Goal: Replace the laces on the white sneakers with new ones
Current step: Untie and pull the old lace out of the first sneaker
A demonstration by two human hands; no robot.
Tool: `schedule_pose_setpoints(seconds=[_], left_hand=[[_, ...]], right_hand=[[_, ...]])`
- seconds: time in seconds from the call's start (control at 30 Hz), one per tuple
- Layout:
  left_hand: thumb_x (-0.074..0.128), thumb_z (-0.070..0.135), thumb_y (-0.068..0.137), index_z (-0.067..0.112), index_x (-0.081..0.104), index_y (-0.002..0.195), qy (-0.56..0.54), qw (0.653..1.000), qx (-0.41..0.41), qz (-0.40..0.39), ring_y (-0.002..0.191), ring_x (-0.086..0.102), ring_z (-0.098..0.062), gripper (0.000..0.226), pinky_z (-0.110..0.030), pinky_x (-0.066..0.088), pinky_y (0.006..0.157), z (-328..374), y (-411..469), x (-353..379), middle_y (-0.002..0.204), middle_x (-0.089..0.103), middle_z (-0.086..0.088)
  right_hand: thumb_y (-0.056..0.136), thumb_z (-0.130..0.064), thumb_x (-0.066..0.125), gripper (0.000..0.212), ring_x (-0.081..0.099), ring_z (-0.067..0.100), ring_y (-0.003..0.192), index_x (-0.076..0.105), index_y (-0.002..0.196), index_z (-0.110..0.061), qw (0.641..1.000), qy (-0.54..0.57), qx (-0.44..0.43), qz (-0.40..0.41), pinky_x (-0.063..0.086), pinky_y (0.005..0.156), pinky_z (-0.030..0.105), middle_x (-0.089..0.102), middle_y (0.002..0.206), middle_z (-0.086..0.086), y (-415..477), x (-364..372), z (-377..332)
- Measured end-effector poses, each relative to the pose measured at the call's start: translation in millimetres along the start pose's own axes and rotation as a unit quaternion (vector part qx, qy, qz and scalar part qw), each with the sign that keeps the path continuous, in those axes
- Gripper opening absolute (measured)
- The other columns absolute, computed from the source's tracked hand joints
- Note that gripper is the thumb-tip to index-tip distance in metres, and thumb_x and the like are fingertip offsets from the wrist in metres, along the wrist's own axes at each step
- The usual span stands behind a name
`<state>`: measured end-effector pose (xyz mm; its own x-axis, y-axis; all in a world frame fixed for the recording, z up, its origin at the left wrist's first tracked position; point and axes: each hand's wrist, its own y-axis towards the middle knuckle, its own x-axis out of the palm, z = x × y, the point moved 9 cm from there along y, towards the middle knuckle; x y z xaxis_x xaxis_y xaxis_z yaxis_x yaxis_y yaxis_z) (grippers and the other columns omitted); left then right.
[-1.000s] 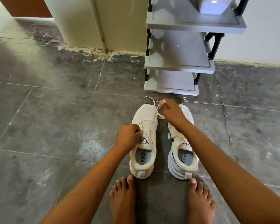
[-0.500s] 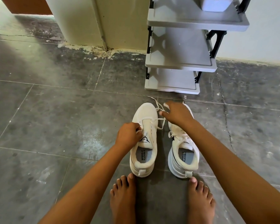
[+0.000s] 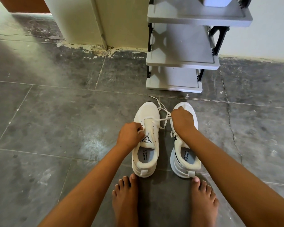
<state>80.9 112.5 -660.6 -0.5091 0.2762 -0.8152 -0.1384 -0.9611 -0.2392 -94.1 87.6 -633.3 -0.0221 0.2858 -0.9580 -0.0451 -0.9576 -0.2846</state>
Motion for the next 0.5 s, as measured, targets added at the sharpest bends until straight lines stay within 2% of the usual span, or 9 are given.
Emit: schedule_pose_setpoints(seconds=[0.1, 0.2, 0.27, 0.33, 0.4, 0.43, 0.5], left_hand=[[0.058, 0.015, 0.083, 0.006, 0.069, 0.088, -0.002, 1.0, -0.002, -0.001, 0.073, 0.06, -0.029, 0.016, -0.032, 0.046, 0.062, -0.7, 0.1, 0.3, 0.082, 0.067, -0.013], [0.058, 0.015, 0.083, 0.007, 0.069, 0.091, 0.001, 1.0, -0.002, -0.002, 0.075, 0.06, -0.029, 0.016, -0.035, 0.049, 0.065, -0.4, 1.2, 1.7, 0.084, 0.067, -0.012], [0.058, 0.016, 0.084, 0.007, 0.07, 0.092, 0.002, 1.0, -0.003, -0.002, 0.075, 0.061, -0.029, 0.017, -0.037, 0.049, 0.067, -0.9, 1.4, 1.7, 0.085, 0.067, -0.012], [0.058, 0.016, 0.085, 0.006, 0.069, 0.091, 0.006, 1.0, -0.004, 0.0, 0.075, 0.06, -0.029, 0.016, -0.035, 0.048, 0.065, -1.8, 0.9, 1.4, 0.084, 0.067, -0.013], [0.057, 0.015, 0.085, 0.005, 0.069, 0.09, 0.011, 1.0, -0.002, 0.0, 0.074, 0.06, -0.03, 0.016, -0.034, 0.047, 0.063, -1.6, 0.7, 1.6, 0.082, 0.067, -0.014], [0.057, 0.015, 0.085, 0.005, 0.068, 0.089, 0.014, 1.0, -0.001, 0.0, 0.074, 0.06, -0.03, 0.016, -0.034, 0.047, 0.063, -1.7, 0.5, 1.6, 0.082, 0.067, -0.014], [0.057, 0.017, 0.085, 0.005, 0.068, 0.088, 0.016, 1.0, 0.001, 0.0, 0.073, 0.06, -0.029, 0.017, -0.034, 0.048, 0.064, -0.9, 0.8, 2.4, 0.08, 0.067, -0.013]], right_hand=[[0.093, -0.015, 0.057, 0.034, 0.059, 0.028, 0.111, 0.055, 0.125, -0.004, 1.0, 0.01, -0.004, -0.005, 0.044, 0.098, 0.033, 0.058, 0.126, 0.016, 2.0, -0.5, 0.5], [0.095, -0.015, 0.05, 0.021, 0.057, 0.029, 0.103, 0.058, 0.109, -0.002, 0.99, 0.133, -0.037, -0.022, 0.043, 0.087, 0.031, 0.06, 0.115, 0.017, 8.4, -2.9, -2.2], [0.098, -0.013, 0.041, 0.015, 0.048, 0.026, 0.099, 0.051, 0.099, -0.003, 0.961, 0.261, -0.086, -0.035, 0.034, 0.084, 0.029, 0.053, 0.109, 0.016, 8.1, -8.9, -14.8], [0.1, -0.013, 0.037, 0.019, 0.046, 0.021, 0.106, 0.051, 0.107, -0.003, 0.924, 0.363, -0.116, -0.039, 0.034, 0.09, 0.028, 0.05, 0.113, 0.008, 1.6, -12.8, -28.9], [0.102, -0.016, 0.034, 0.022, 0.049, 0.02, 0.114, 0.05, 0.114, -0.007, 0.866, 0.49, -0.098, -0.031, 0.037, 0.096, 0.031, 0.053, 0.121, 0.004, -5.8, -20.6, -35.0], [0.102, -0.017, 0.033, 0.019, 0.053, 0.021, 0.113, 0.048, 0.109, -0.007, 0.817, 0.568, -0.092, -0.026, 0.04, 0.097, 0.035, 0.058, 0.118, 0.003, -8.9, -30.1, -37.6], [0.103, -0.017, 0.031, 0.018, 0.064, 0.021, 0.095, 0.045, 0.096, -0.009, 0.707, 0.699, -0.106, -0.018, 0.048, 0.09, 0.038, 0.068, 0.095, 0.002, -11.5, -58.4, -38.7]])
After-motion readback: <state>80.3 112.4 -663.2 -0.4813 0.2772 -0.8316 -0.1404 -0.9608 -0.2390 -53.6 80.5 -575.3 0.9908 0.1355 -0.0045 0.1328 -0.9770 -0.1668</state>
